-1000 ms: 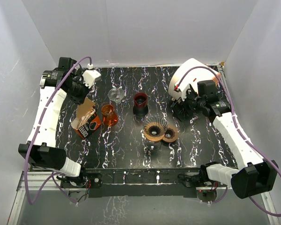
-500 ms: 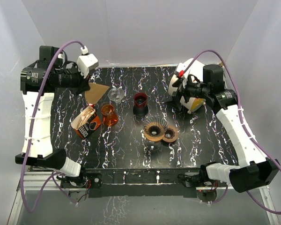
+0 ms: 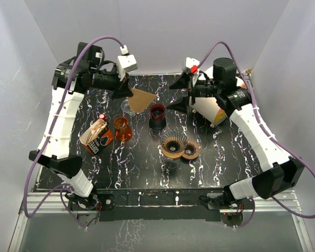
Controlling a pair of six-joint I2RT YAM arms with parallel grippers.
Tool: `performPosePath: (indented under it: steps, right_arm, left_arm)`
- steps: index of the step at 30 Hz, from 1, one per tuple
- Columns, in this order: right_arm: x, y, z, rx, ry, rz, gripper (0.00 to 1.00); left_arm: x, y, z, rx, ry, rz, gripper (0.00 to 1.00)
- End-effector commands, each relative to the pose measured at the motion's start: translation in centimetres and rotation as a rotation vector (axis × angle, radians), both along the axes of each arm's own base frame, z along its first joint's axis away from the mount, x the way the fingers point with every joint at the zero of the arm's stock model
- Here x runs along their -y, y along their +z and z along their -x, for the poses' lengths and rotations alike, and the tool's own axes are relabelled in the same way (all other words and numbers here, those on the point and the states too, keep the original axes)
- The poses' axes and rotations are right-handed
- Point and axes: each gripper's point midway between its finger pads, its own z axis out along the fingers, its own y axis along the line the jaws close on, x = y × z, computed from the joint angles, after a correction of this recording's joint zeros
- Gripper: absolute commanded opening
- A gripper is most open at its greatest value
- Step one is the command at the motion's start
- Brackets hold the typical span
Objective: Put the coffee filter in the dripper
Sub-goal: Pick up the coffee filter from the coffee filter holder.
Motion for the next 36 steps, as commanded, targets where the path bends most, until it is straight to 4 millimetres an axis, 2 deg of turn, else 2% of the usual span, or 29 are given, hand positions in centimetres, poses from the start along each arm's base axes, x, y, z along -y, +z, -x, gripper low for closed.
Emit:
performPosePath:
  steps: [1,4,8,18,21,27,36]
  right_arm:
    - [-2.0,1.3,0.7,0.042,0.06,-0.006,0.87]
    - [-2.9,-0.3,1.1,0.034,0.082,0.043,0.85]
    - [-3.6,-2.2,1.9,-0.004,0.125,0.084,0.72]
    - [-4.4,-3.2,2.5,-0.029,0.167,0.089,0.38]
    - [-4.4,-3.2,2.5,-0.033,0.161,0.086,0.35]
    - [-4.7,-3.4,2.7,-0.052,0.158,0.083,0.24]
    - [-4.4,-4.9,2.7,-0.079,0.135,0.112,0.22]
  left_arm:
    - [2.6,1.2,0.8,0.032,-0.078,0.054,0.0]
    - [3.7,0.6,1.1,0.024,-0.112,0.049,0.0]
    - [4.6,-0.1,1.4,0.015,-0.141,0.043,0.0]
    - [5.5,-1.0,2.1,0.016,-0.173,0.006,0.0]
    - [5.8,-1.3,2.5,0.009,-0.183,-0.006,0.0]
    - [6.5,-1.8,2.9,0.007,-0.194,-0.037,0.0]
    - [6.8,-1.8,3.3,0.013,-0.197,-0.056,0.0]
